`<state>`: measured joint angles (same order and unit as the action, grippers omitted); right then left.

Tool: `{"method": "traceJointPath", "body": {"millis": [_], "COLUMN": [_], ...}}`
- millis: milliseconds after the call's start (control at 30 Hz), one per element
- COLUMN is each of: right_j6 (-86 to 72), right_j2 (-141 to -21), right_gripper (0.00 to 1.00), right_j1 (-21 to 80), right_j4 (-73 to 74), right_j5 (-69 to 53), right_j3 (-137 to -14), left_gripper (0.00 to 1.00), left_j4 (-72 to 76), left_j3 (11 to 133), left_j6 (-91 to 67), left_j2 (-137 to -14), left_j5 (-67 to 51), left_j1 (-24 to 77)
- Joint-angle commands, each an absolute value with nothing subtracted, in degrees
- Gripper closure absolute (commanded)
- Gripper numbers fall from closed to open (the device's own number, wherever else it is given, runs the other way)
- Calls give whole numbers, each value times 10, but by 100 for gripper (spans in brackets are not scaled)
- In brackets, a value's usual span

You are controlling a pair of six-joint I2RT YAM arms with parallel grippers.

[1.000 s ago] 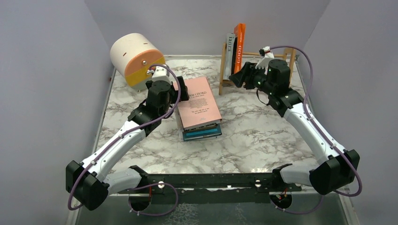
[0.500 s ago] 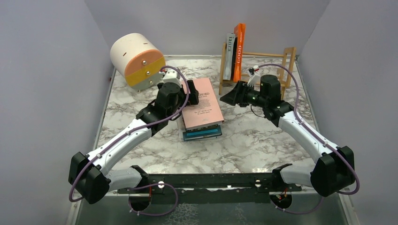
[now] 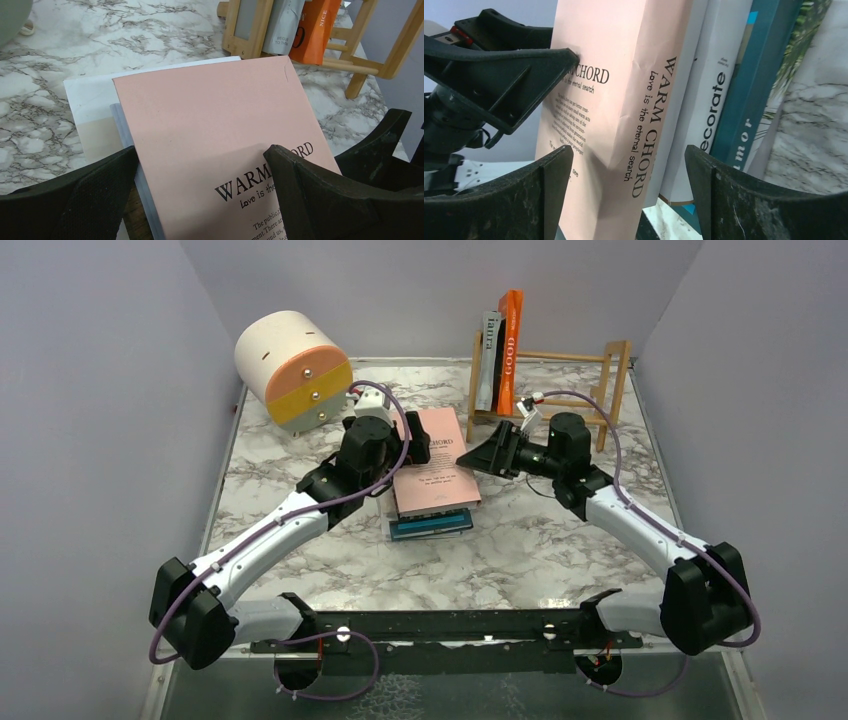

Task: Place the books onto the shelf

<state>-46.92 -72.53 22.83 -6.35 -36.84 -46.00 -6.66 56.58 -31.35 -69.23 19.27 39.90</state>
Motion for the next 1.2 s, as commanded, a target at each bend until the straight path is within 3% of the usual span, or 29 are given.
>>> {"method": "traceJointPath", "body": {"millis": [0, 533, 1167], "right_j6": [-520, -572, -569], "right_j2": [-746, -775, -753], "right_gripper": [19, 19, 40], "right_j1": [231, 238, 240], "right_j4": [-152, -241, -238], "right_j5": [-429, -465, -446], "right_j3": [-442, -422, -422], "left_gripper": [1, 1, 1], "left_j4": [-64, -28, 46], "left_j3": [576, 599, 654], "left_j6": [-315, -330, -344], "left_j2": [-707, -755, -835], "left_j5": [189, 172, 139], "left_j1": [404, 430, 462]}}
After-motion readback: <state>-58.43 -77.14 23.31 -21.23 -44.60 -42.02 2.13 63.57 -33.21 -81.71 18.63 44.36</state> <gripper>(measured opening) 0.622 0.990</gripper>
